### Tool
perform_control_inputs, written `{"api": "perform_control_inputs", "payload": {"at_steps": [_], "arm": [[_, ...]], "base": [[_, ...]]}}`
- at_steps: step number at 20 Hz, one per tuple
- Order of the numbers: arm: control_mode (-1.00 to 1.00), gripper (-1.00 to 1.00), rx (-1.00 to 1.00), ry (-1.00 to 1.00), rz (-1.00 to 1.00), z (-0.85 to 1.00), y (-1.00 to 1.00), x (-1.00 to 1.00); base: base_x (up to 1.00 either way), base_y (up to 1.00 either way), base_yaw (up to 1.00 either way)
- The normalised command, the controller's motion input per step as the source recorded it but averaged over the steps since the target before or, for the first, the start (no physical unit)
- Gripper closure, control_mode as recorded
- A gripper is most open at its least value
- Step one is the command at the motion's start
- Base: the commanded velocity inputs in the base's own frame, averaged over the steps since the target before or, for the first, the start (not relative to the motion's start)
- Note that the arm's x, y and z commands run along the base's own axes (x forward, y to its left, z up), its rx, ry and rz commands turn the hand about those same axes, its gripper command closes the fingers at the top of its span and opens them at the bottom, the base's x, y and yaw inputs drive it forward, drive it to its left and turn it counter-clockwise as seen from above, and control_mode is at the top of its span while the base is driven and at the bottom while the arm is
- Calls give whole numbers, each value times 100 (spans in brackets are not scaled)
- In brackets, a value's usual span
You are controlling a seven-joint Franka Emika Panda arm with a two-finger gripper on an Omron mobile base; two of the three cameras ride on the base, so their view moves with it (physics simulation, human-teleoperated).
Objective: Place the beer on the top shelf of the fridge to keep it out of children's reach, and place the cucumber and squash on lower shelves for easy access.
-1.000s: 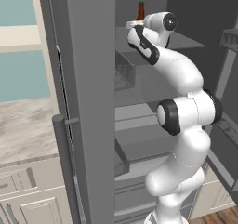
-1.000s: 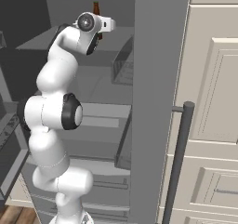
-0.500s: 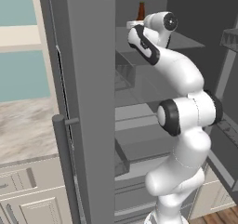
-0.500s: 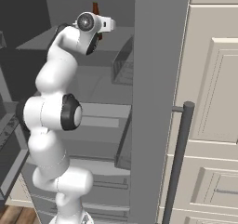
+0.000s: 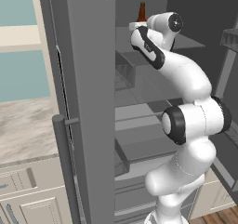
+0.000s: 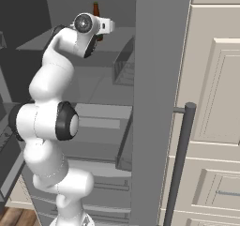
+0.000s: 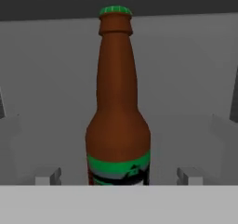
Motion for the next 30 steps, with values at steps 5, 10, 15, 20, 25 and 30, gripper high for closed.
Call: {"api": "perform_control_inputs", "payload": {"at_steps": [5,10,15,20,25,30], "arm": [[-100,-100,0,0,0,0,0,-40],[-100,-100,0,0,0,0,-8,-83],[-100,-100,0,0,0,0,-9,-100],[-100,-100,0,1,0,0,-5,-100],[-100,-100,0,0,0,0,-10,-100],[-100,-100,0,2,0,0,-13,-93]], "base": [[0,0,0],[0,0,0],[0,0,0],[0,0,0],[0,0,0],[0,0,0]]}}
